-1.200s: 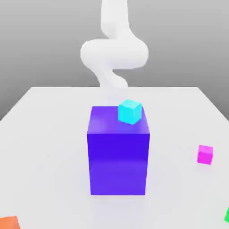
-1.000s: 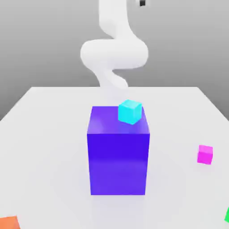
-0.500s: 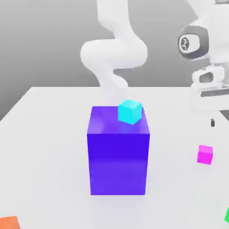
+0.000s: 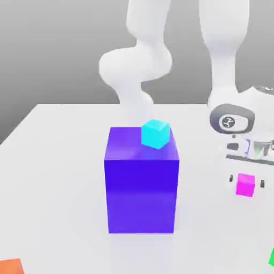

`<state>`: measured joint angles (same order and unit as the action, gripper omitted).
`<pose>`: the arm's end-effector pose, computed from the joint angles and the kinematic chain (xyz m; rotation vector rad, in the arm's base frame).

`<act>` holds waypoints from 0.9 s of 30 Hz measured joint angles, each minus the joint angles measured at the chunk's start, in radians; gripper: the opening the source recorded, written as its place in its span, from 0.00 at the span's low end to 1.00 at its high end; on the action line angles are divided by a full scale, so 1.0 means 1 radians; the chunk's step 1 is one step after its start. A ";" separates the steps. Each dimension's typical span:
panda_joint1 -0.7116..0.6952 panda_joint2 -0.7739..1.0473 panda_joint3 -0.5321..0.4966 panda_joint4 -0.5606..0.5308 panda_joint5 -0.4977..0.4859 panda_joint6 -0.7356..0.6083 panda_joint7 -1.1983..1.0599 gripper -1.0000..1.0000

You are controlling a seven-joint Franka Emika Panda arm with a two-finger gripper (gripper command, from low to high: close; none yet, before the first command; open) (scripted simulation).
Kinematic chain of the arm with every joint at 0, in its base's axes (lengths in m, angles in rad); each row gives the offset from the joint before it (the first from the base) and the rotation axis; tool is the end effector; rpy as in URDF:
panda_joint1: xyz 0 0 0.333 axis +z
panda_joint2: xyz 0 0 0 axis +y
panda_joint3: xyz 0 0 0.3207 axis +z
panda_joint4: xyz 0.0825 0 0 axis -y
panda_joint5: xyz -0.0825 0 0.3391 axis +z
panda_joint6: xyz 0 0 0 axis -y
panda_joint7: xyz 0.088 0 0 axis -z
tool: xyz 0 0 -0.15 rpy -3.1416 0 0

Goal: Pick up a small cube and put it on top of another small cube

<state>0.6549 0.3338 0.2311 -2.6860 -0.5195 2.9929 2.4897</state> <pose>0.2099 0.3241 0.1352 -2.6764 1.6434 0.0022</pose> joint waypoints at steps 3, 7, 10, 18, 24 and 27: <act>0.000 0.000 0.000 0.000 0.000 0.002 0.000 0.00; -0.052 -0.052 0.067 -0.017 0.069 -0.036 -0.055 0.00; -0.129 -0.158 0.182 -0.047 0.238 -0.105 -0.182 0.00; -0.152 -0.152 0.126 0.132 0.355 -0.276 -0.058 0.00; -0.172 -0.071 0.034 0.332 0.377 -0.393 0.137 0.00; -0.186 -0.033 -0.012 0.432 0.399 -0.450 0.227 0.00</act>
<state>0.4692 0.3006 0.2188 -2.2541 -0.1207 2.5431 2.7171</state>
